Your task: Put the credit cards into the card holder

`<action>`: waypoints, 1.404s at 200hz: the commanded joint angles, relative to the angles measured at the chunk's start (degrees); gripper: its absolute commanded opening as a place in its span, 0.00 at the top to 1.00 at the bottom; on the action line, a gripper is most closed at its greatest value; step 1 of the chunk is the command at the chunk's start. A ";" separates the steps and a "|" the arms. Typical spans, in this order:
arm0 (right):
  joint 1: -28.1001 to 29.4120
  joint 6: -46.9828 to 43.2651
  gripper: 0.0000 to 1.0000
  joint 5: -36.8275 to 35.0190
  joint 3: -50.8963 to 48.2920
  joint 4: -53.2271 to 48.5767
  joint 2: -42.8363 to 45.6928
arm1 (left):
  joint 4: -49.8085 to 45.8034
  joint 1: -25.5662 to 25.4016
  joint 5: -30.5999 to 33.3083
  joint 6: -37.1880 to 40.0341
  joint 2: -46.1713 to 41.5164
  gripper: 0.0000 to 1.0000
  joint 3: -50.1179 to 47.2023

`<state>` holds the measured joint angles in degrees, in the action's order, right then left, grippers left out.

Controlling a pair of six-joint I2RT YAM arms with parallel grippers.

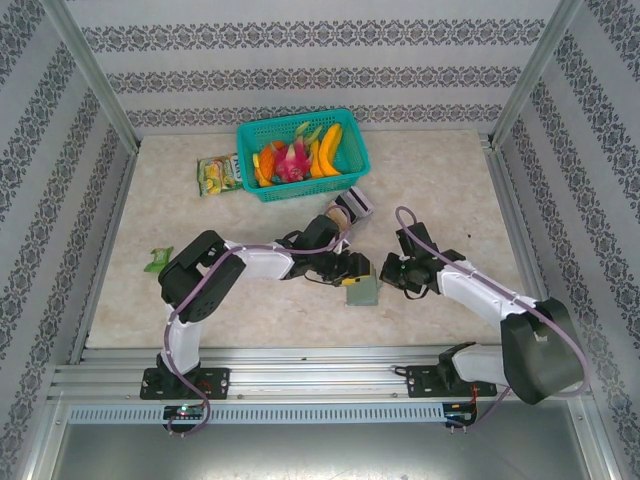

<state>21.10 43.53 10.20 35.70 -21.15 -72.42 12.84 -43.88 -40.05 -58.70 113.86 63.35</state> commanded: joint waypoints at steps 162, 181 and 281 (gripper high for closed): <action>1.84 -4.43 0.90 9.81 3.94 1.06 -10.41 | -8.95 -0.86 11.60 3.88 -9.52 0.65 -3.10; 1.84 -4.26 0.90 9.49 3.75 1.11 -10.43 | -14.31 -0.88 12.16 5.75 -10.54 0.70 -2.53; 2.01 -4.15 0.89 9.49 4.48 0.83 -8.10 | -13.19 -1.30 7.48 3.70 -0.76 0.81 -0.15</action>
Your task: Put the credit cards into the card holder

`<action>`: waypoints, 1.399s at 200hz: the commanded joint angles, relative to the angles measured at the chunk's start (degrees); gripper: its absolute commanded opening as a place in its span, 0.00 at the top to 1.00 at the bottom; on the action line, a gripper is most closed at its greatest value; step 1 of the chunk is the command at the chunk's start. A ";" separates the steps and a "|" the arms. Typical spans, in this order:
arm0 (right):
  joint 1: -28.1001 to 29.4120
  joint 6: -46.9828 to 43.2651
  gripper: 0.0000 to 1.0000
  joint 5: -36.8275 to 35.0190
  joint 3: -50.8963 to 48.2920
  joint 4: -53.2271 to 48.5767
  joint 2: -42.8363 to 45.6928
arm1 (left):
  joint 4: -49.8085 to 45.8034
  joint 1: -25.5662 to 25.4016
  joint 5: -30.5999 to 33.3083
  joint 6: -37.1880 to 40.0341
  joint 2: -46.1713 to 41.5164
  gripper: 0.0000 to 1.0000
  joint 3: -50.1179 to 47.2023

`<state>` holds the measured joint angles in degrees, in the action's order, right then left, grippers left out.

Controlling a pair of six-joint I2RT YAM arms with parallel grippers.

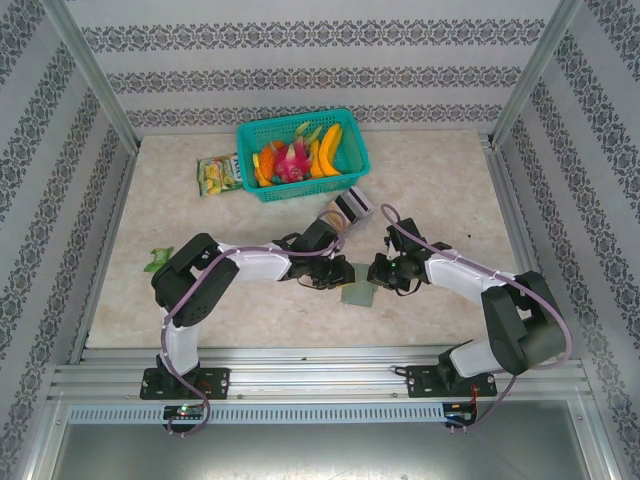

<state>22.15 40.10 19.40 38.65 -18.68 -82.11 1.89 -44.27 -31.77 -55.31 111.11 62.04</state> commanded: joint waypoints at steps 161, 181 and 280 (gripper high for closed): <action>2.50 -0.45 0.67 3.00 2.71 -2.72 5.11 | -4.68 -0.99 1.30 0.91 2.39 0.82 1.19; 1.04 -0.61 0.63 3.88 1.94 -3.41 7.57 | -4.70 -0.99 1.25 0.98 2.44 0.82 1.17; -0.91 0.28 0.94 0.91 0.79 -2.34 4.09 | -5.05 -0.91 0.97 1.30 2.46 0.82 1.64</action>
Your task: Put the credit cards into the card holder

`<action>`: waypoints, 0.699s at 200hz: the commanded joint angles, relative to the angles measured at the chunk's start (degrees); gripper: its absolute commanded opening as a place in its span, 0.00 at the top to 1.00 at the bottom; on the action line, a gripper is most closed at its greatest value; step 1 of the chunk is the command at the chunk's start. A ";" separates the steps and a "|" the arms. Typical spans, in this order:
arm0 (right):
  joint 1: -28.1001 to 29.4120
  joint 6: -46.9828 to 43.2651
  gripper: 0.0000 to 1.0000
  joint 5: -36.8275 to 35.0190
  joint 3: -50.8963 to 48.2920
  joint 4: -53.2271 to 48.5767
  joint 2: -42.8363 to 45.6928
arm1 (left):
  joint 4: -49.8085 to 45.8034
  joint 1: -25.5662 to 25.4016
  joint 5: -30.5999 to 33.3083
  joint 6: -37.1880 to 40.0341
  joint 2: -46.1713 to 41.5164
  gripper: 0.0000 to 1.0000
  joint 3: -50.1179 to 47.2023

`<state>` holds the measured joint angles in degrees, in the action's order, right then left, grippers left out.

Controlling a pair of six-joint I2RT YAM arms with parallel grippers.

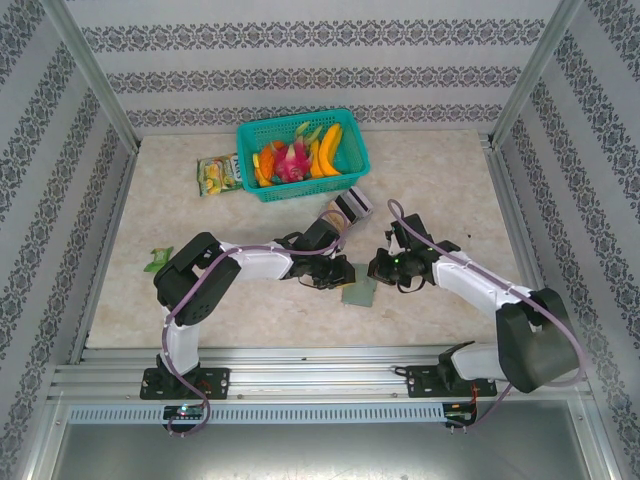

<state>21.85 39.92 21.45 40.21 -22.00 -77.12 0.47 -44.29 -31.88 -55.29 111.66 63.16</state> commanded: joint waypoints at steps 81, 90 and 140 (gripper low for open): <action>-0.65 0.09 0.93 2.19 -0.40 4.29 -5.76 | -4.12 -1.04 1.05 1.41 1.86 0.82 0.84; -0.64 -0.18 0.93 2.91 -0.16 4.43 -6.64 | -4.16 -1.04 0.98 1.45 1.83 0.82 0.88; -0.14 -0.39 0.93 2.37 -0.07 3.94 -7.50 | -4.11 -0.98 1.05 1.41 1.90 0.82 0.92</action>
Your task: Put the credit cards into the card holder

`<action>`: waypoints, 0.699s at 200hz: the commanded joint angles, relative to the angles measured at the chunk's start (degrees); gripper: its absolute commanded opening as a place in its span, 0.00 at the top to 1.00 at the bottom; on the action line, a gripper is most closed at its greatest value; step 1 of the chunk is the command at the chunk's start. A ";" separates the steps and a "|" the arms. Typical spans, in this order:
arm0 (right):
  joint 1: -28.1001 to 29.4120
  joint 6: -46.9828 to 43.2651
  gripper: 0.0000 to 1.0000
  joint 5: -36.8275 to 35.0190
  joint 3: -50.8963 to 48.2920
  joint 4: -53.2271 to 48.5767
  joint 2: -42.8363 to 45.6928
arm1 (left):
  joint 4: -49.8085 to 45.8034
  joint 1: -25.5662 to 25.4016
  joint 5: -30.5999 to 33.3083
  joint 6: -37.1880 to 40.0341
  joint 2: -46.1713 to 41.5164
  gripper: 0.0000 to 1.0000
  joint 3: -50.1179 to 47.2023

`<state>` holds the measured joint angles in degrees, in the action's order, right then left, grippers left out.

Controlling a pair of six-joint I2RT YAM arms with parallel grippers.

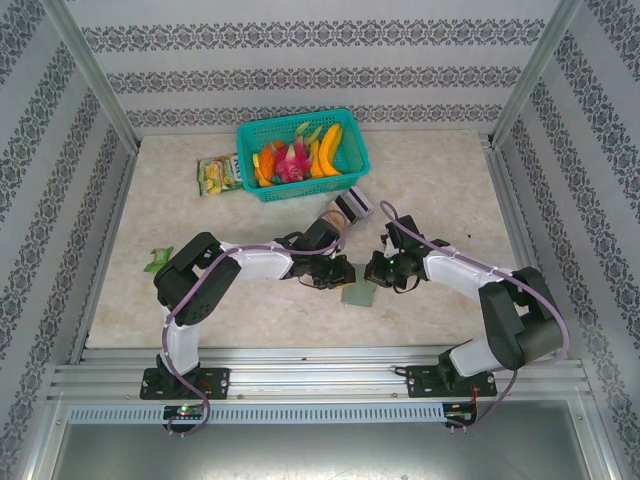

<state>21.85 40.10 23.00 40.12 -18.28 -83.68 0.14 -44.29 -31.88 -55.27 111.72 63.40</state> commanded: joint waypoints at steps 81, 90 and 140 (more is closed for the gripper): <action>1.28 -1.57 0.91 0.53 0.44 -1.61 -0.56 | -4.10 -1.07 1.07 1.57 1.90 0.82 0.77; 1.30 -1.96 0.91 0.81 0.93 -1.89 -1.19 | -3.98 -0.97 1.06 1.46 1.92 0.82 0.76; 3.39 -2.80 0.93 -4.30 2.41 -4.89 -3.85 | -4.36 -1.04 1.08 1.59 1.87 0.82 1.08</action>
<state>23.55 38.68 21.80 41.71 -19.46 -85.62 -0.91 -44.31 -31.88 -55.05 111.87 64.01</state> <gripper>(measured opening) 0.084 0.182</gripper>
